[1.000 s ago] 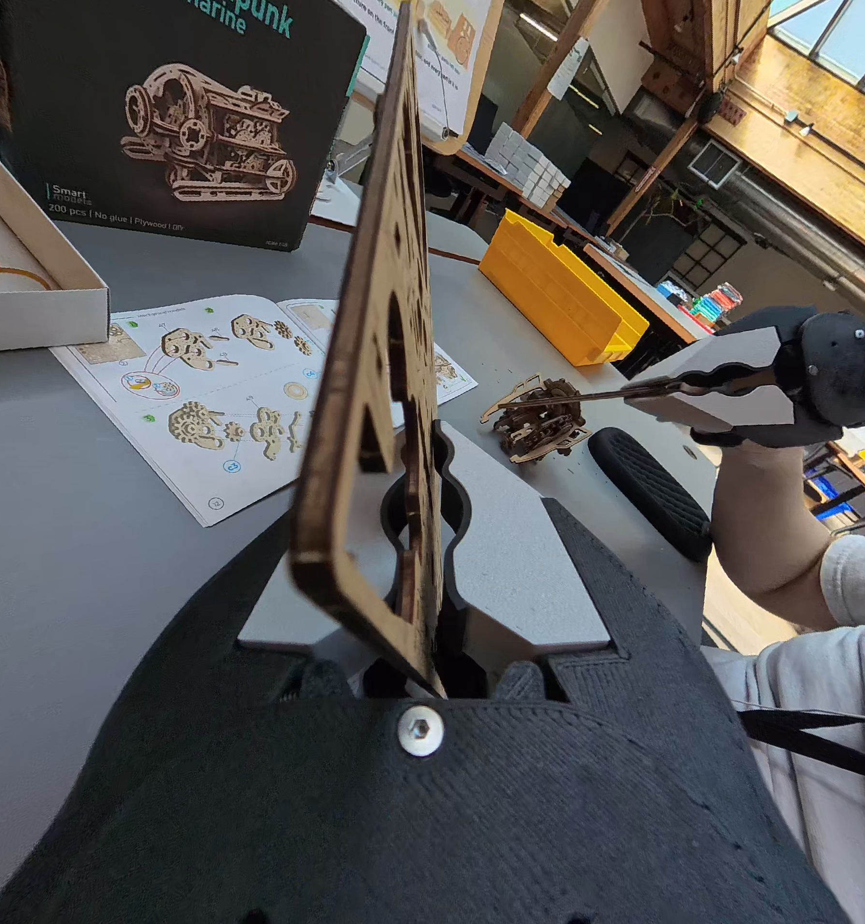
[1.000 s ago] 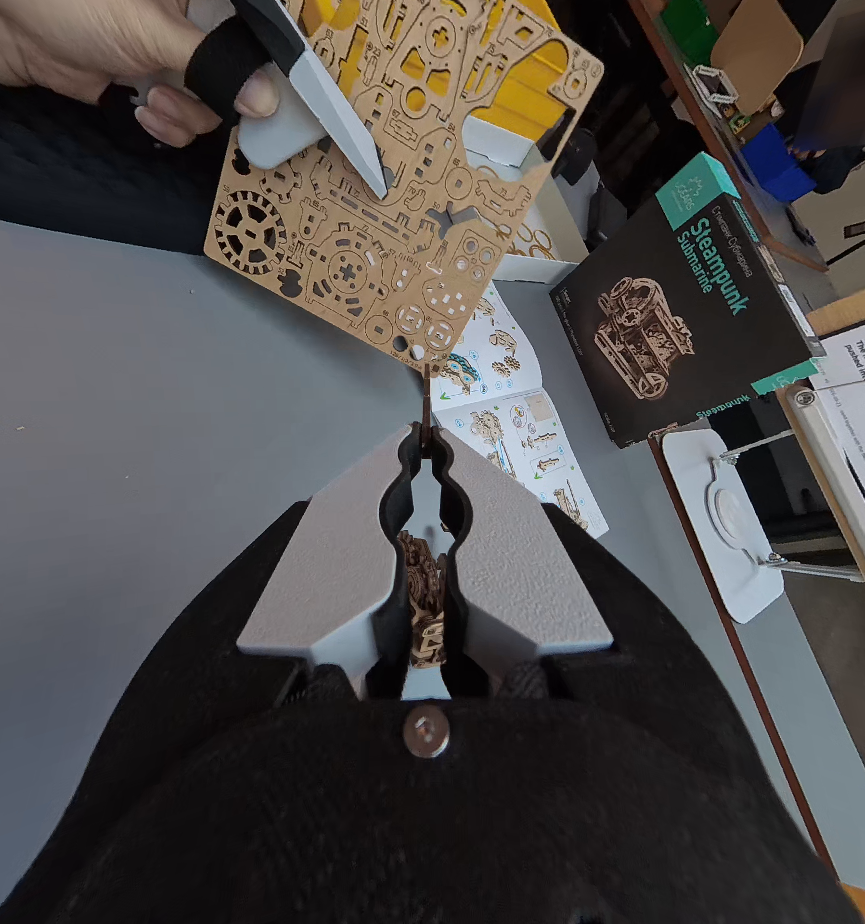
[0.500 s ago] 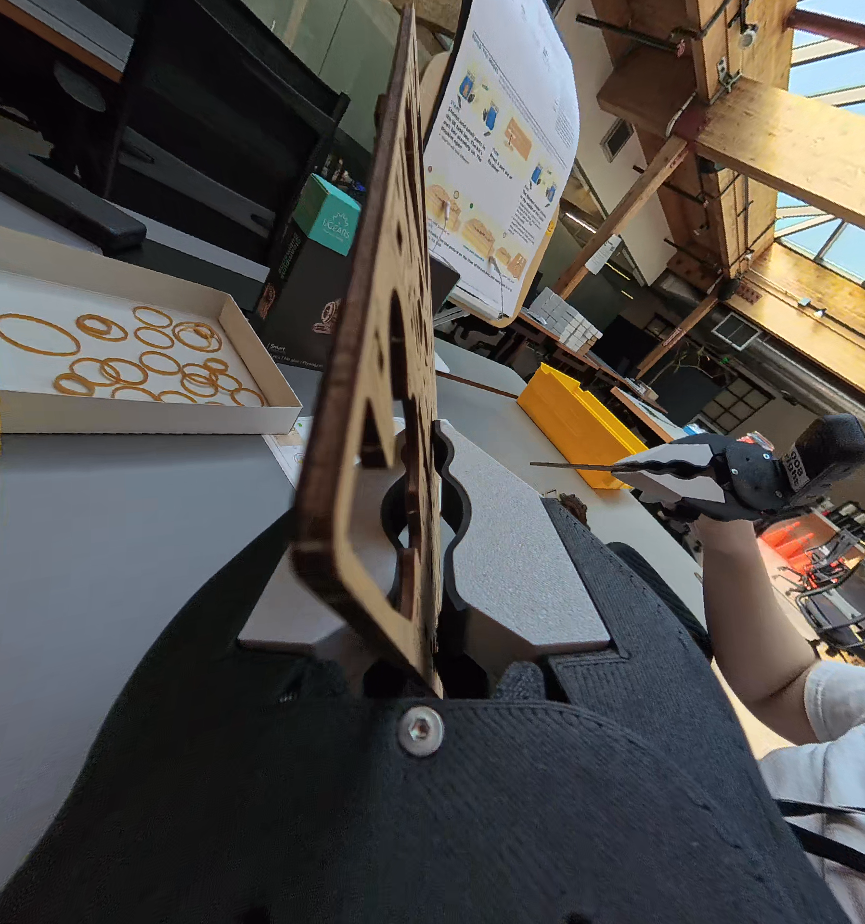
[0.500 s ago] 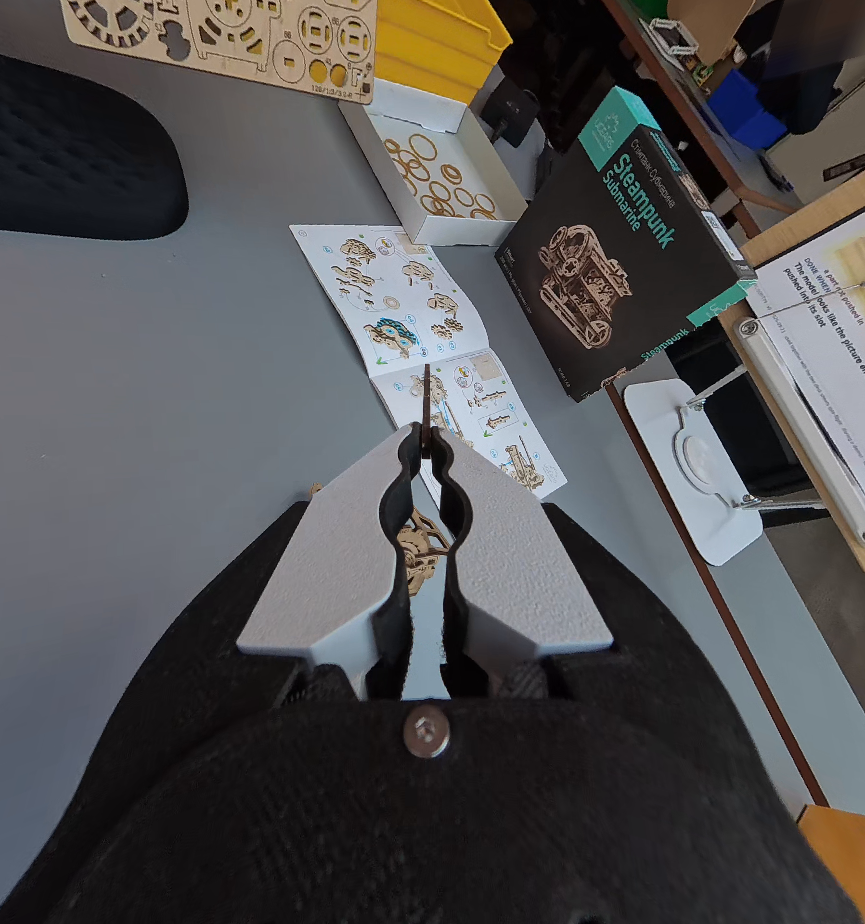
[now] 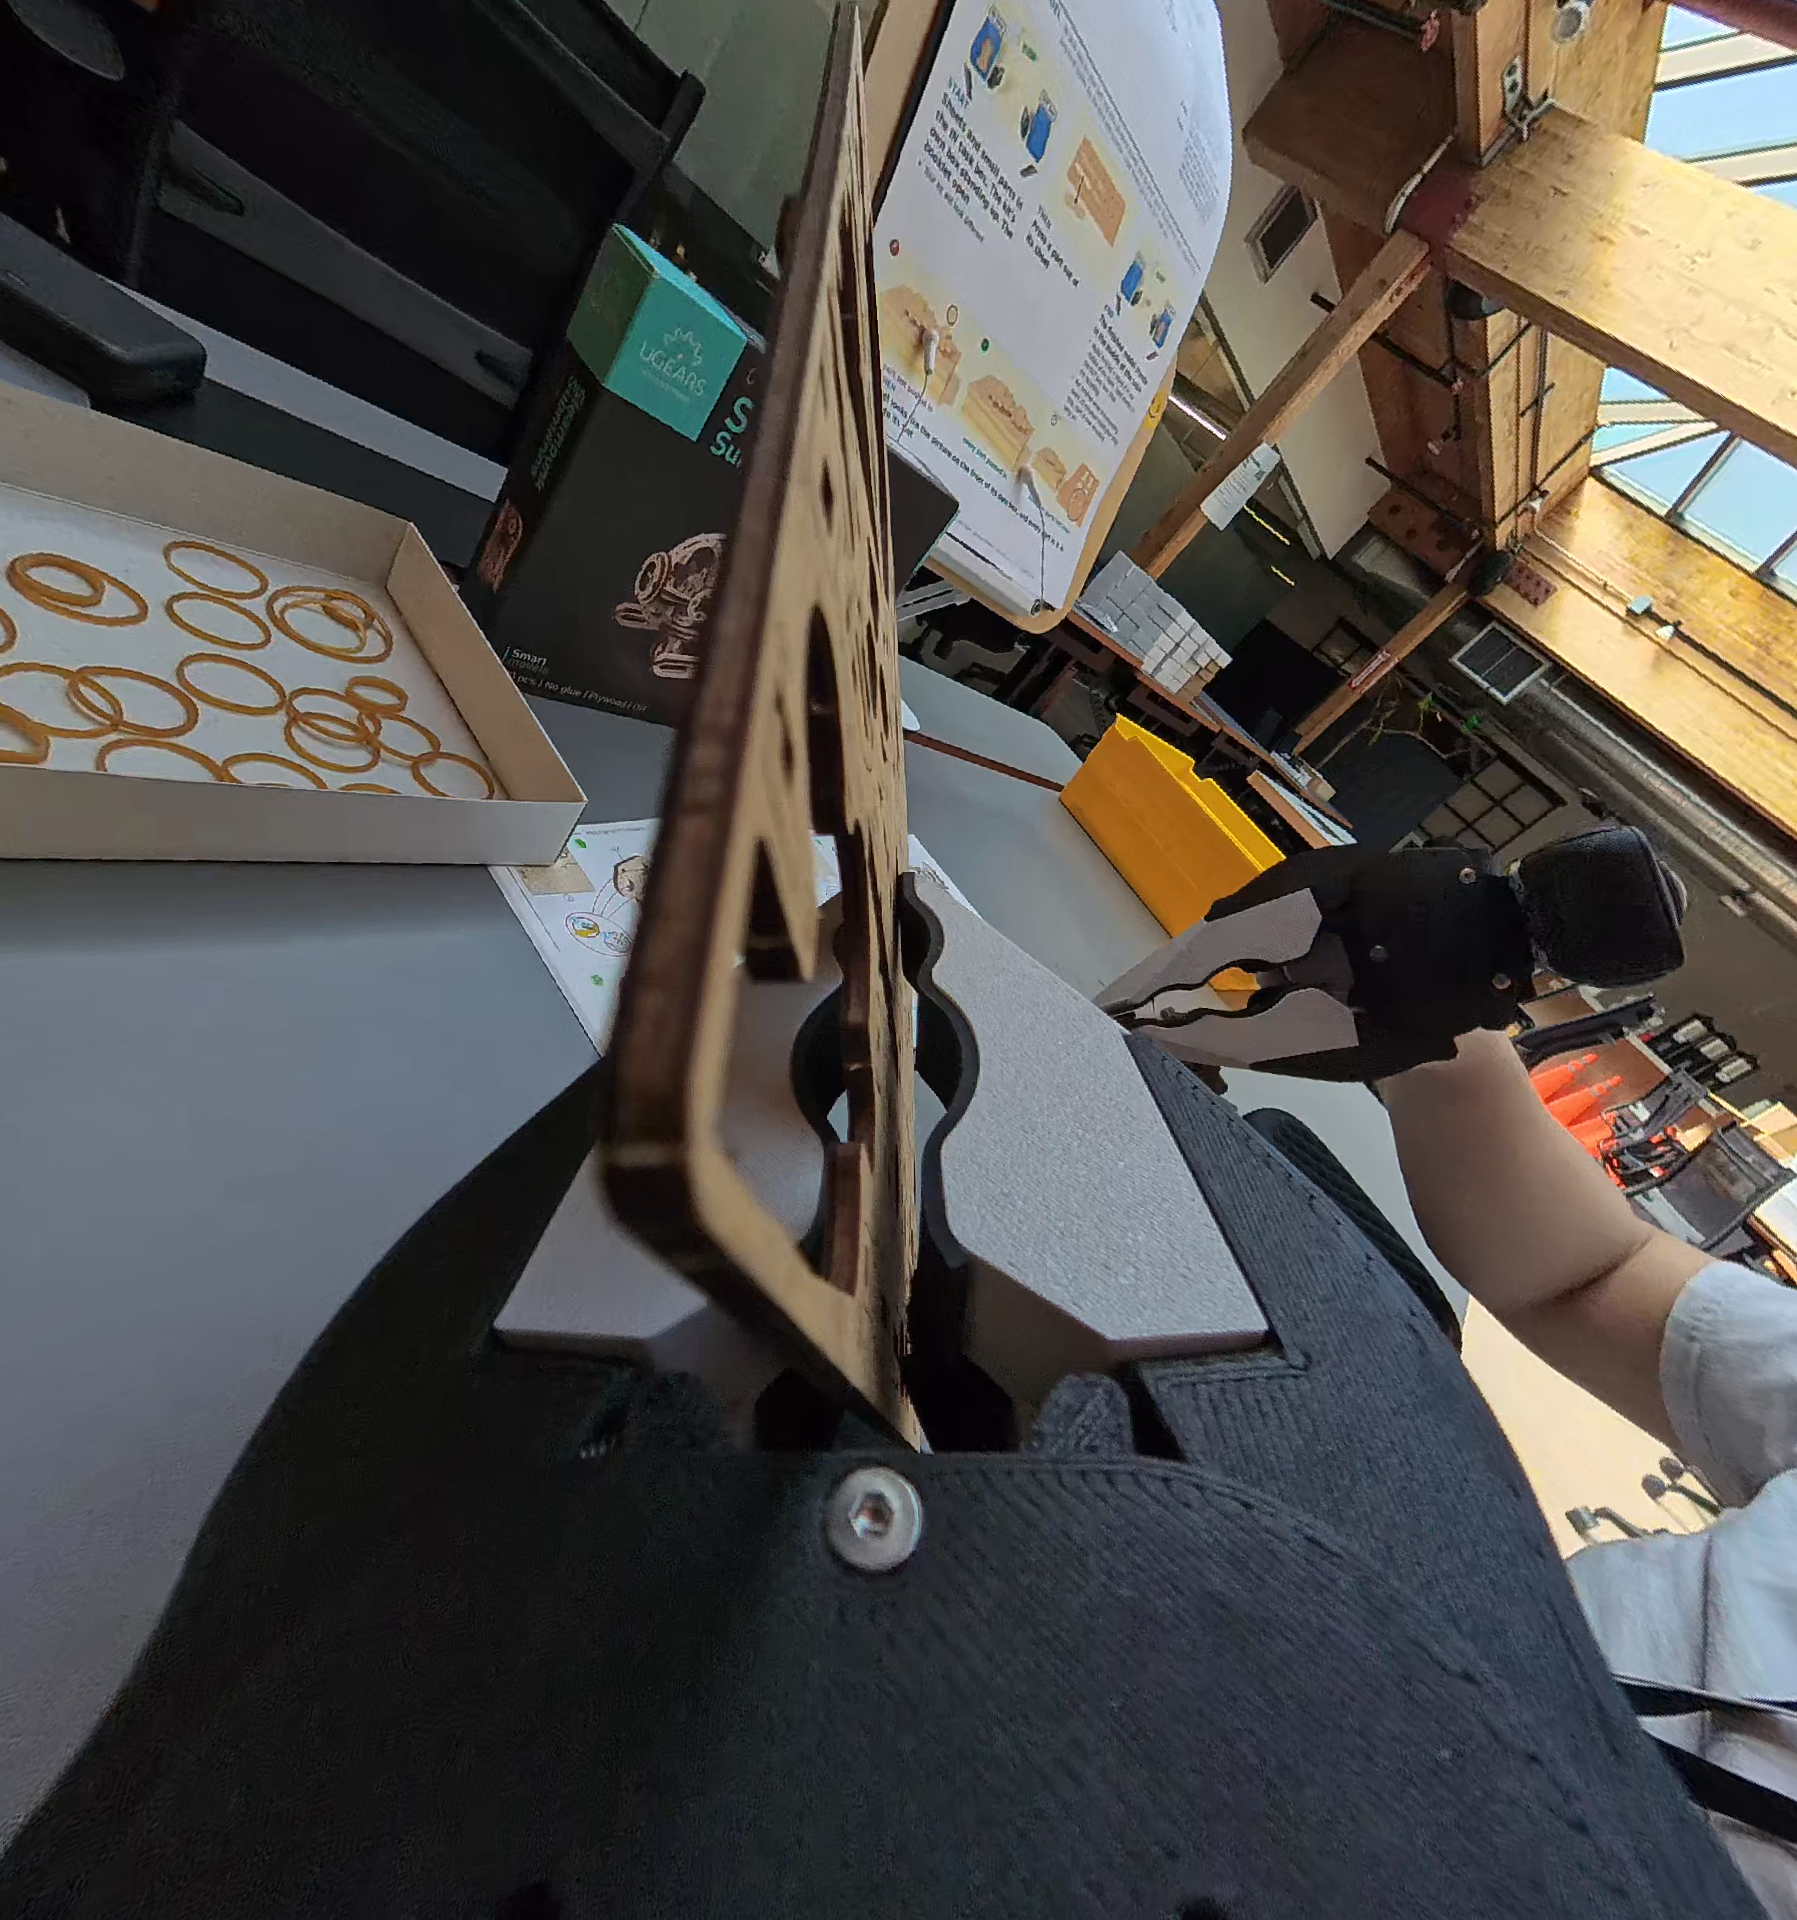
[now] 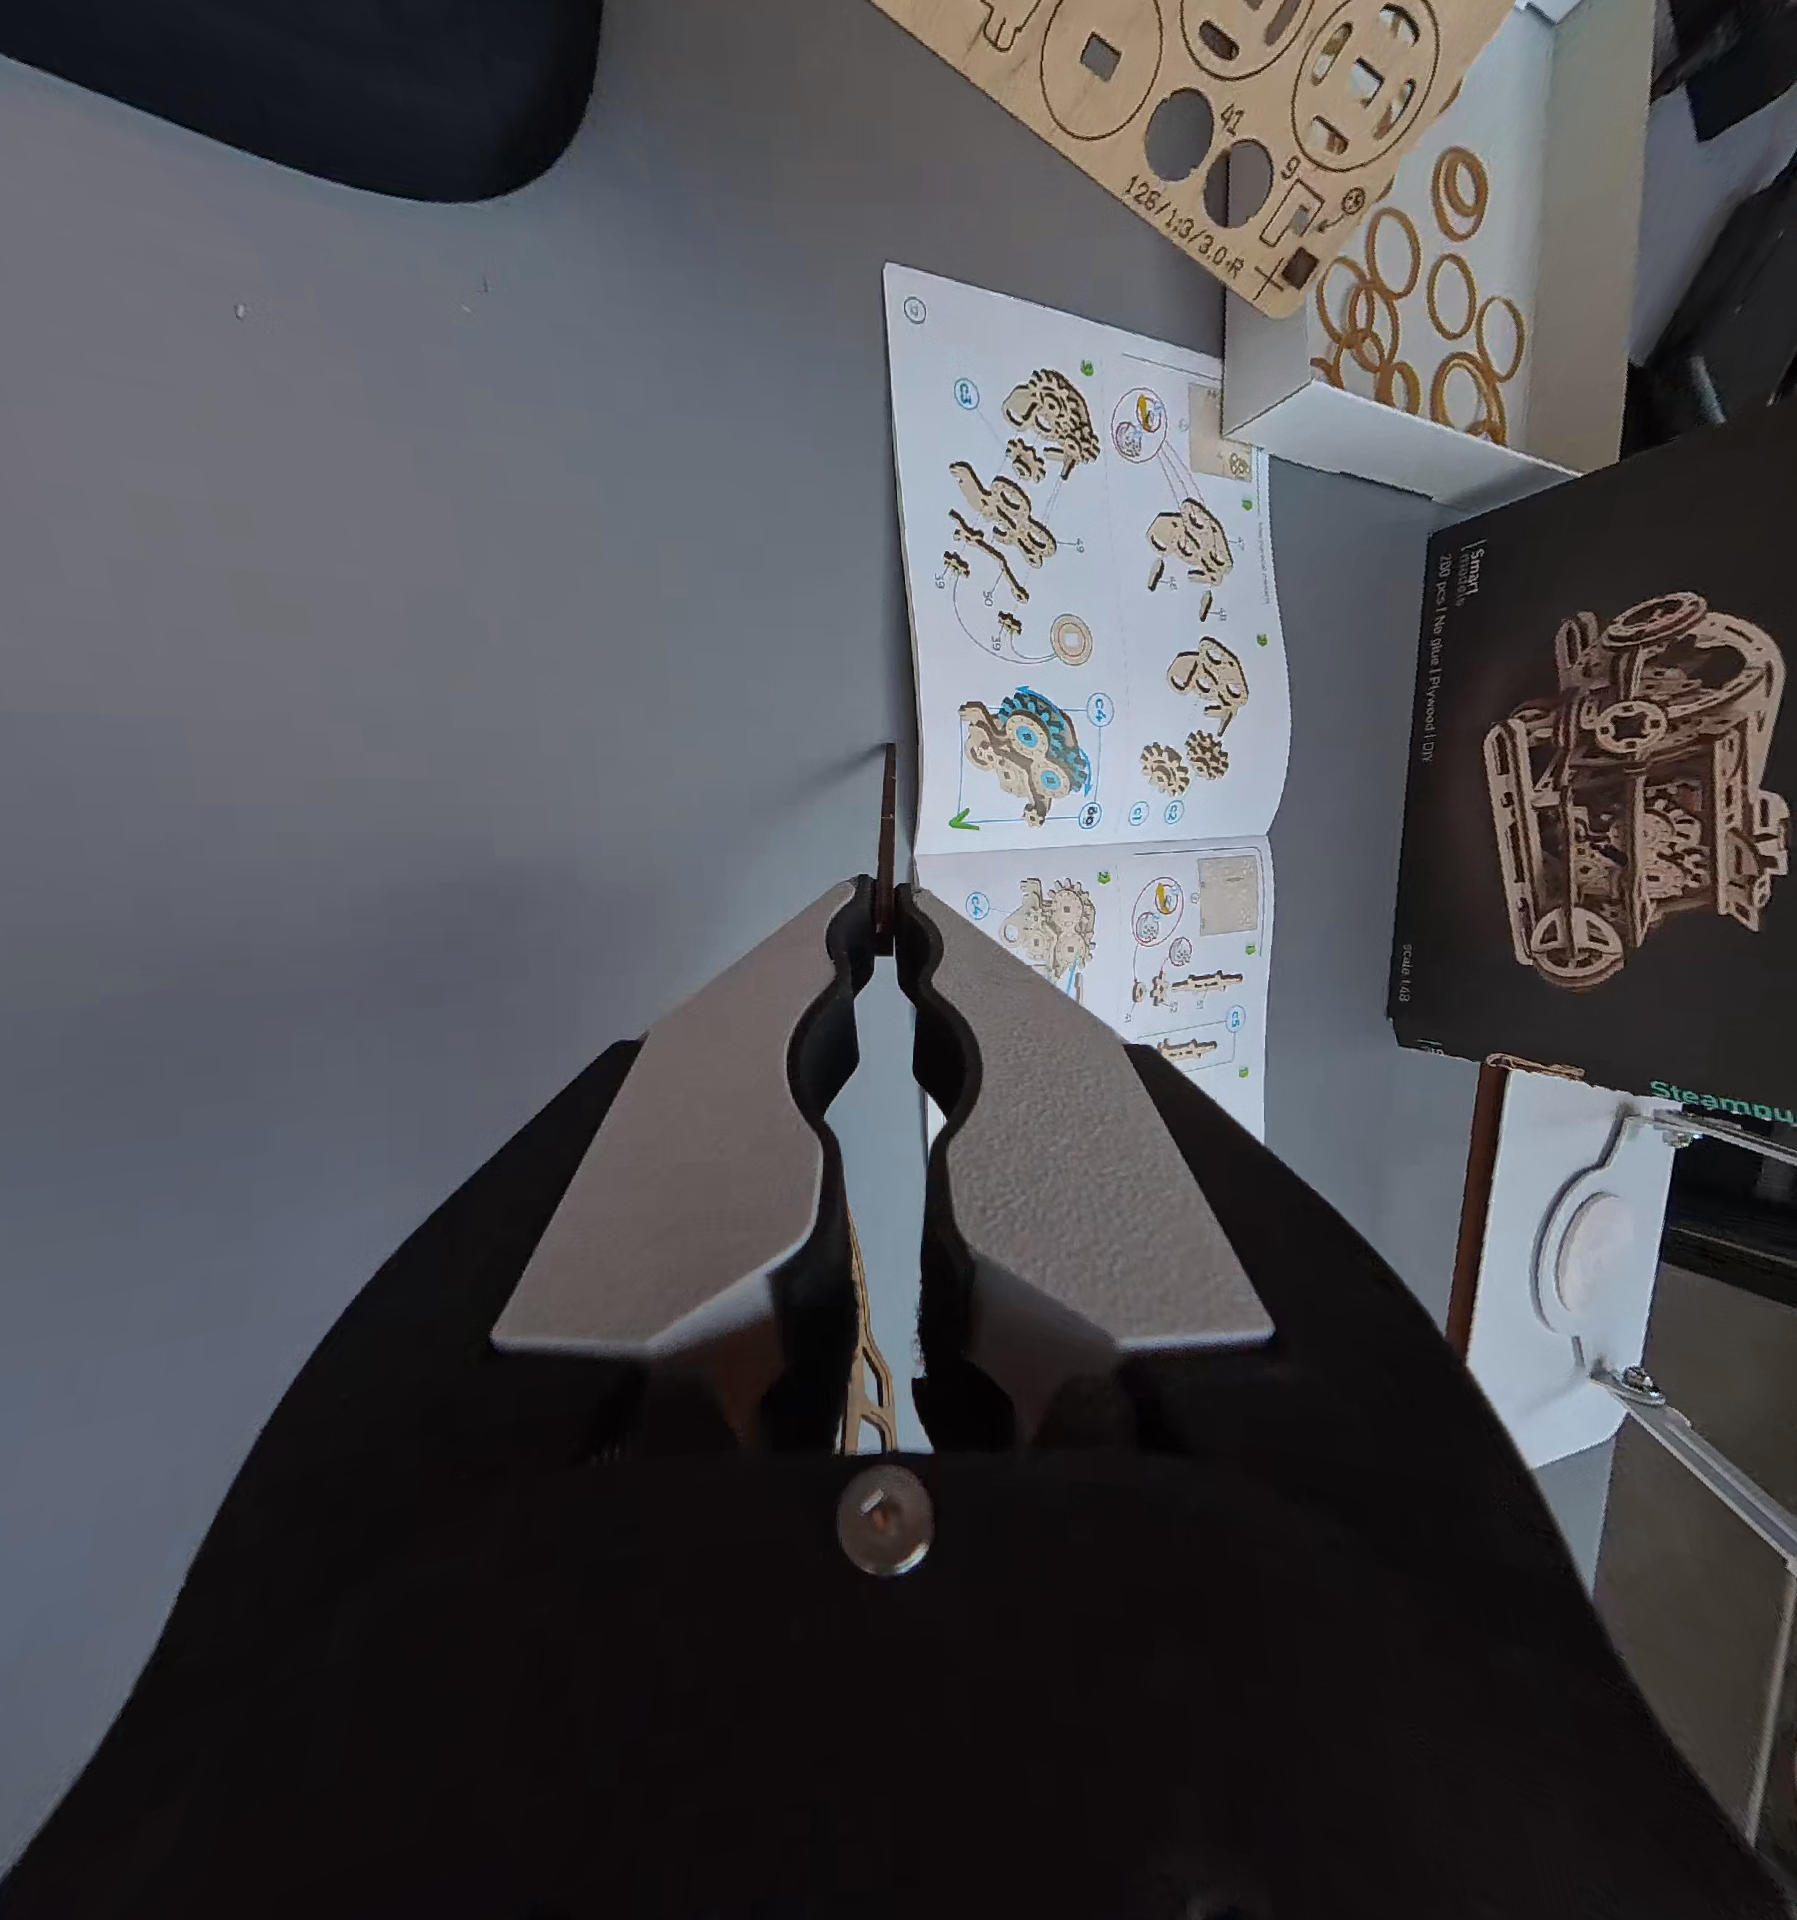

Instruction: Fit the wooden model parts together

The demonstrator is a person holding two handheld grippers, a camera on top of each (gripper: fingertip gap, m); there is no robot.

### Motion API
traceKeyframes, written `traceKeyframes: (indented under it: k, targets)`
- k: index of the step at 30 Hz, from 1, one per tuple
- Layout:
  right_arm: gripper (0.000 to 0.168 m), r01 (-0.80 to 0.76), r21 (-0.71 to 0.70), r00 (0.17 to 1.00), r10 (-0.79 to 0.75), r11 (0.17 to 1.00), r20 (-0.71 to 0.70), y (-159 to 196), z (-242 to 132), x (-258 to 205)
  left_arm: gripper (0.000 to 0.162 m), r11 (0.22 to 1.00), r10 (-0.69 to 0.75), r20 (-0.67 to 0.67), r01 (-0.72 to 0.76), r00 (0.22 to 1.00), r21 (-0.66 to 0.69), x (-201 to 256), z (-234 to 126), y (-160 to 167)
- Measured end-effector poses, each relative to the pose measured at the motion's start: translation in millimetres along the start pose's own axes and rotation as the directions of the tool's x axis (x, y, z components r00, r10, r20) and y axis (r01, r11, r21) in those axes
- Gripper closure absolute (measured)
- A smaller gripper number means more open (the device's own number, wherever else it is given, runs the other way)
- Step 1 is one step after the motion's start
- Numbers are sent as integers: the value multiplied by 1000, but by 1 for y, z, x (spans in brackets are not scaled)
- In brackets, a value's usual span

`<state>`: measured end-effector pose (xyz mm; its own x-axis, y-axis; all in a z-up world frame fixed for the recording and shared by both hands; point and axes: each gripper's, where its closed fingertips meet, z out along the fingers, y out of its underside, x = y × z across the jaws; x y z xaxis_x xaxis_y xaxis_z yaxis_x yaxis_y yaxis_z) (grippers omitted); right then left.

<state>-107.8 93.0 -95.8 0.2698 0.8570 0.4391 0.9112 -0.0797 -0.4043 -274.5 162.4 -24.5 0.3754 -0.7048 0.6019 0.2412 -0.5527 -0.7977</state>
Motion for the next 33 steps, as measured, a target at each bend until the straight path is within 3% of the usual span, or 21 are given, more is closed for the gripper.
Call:
traceKeyframes:
  k: [1, 9, 20, 33]
  targets:
    - [167, 8, -6, 1000, -8, 1000, -17, -1, 2, 2, 161, 1000, -2, -2, 2, 1000, -4, 0, 1, 2]
    - [166, 109, -83, 981, -120, 991, -153, 2, 4, 17, 161, 1000, -12, -17, 12, 1000, -21, -3, 6, 11]
    - [167, -10, 42, 999, 11, 999, -31, -13, 3, 12, 161, 999, -29, -21, 29, 999, -34, -5, 6, 20]
    - [167, 15, 0, 1000, -15, 1000, 5, -6, 4, 1, 161, 999, -34, -34, 33, 999, -34, -5, 4, 20]
